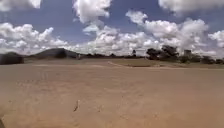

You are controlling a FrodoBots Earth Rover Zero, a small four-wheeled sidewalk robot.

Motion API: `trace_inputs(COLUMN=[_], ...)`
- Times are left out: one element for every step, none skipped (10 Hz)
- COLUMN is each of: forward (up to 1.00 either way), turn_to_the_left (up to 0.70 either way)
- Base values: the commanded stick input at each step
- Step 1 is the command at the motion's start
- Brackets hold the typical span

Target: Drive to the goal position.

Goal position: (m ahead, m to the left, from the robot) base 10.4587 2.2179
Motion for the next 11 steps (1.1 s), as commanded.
trace_inputs(forward=[0.45,0.7,0.7,0.7,0.7,0.69,0.66,0.65,0.66,0.68,0.7], turn_to_the_left=[0.0,0.0,0.0,0.0,0.0,0.0,0.0,0.0,0.0,0.14,0.35])
